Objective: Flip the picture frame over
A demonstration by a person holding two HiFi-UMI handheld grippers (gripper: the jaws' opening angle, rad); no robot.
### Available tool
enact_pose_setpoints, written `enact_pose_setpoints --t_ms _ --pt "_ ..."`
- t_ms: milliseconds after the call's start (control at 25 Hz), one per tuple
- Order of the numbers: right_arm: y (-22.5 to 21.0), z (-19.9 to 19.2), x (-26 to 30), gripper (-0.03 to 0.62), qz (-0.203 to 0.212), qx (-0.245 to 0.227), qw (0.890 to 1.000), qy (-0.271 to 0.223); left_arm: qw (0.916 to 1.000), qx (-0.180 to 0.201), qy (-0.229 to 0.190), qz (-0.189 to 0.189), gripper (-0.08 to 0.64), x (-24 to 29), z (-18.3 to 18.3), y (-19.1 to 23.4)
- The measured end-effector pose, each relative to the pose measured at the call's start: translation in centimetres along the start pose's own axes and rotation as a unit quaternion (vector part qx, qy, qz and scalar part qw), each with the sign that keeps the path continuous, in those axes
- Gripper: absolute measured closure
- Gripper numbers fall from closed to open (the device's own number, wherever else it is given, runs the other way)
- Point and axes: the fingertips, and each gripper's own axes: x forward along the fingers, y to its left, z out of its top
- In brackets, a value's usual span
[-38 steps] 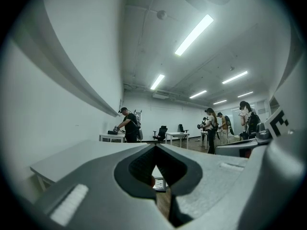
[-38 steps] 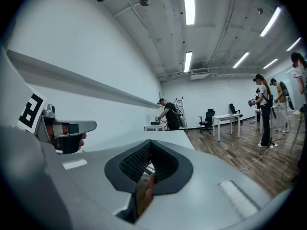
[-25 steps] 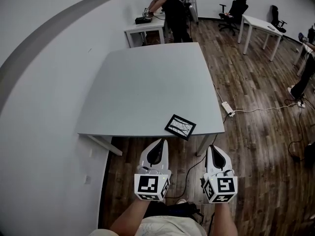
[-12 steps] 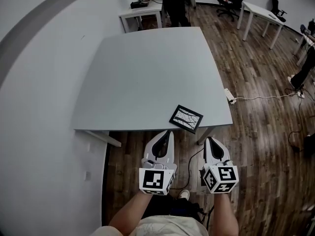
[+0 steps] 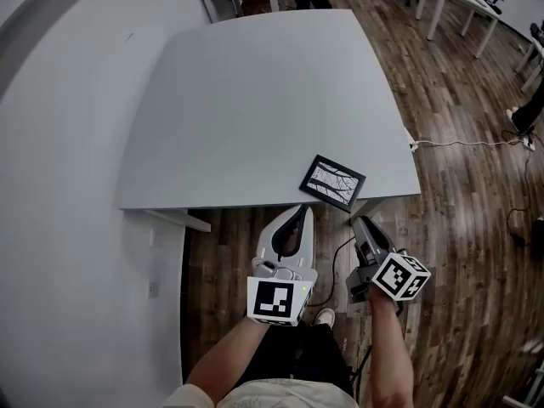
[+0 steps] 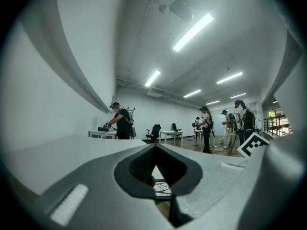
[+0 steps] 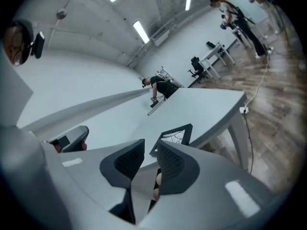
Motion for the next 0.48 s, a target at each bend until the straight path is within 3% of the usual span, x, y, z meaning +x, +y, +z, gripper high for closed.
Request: enact_pose_setpoints --t_ms 160,480 --pt "-1.6 -0.5 1.9 0.419 0.065 0.103 0.992 -0.026 0.9999 -0.001 0.013 -0.007 0.560 0.7 -1.5 0.2" --pt "-6.2 -2.9 4.7 0.405 0.079 0.152 0.985 -0.035 0.9997 -0.004 0.022 -0.004 0.560 2.1 -4.9 1.1"
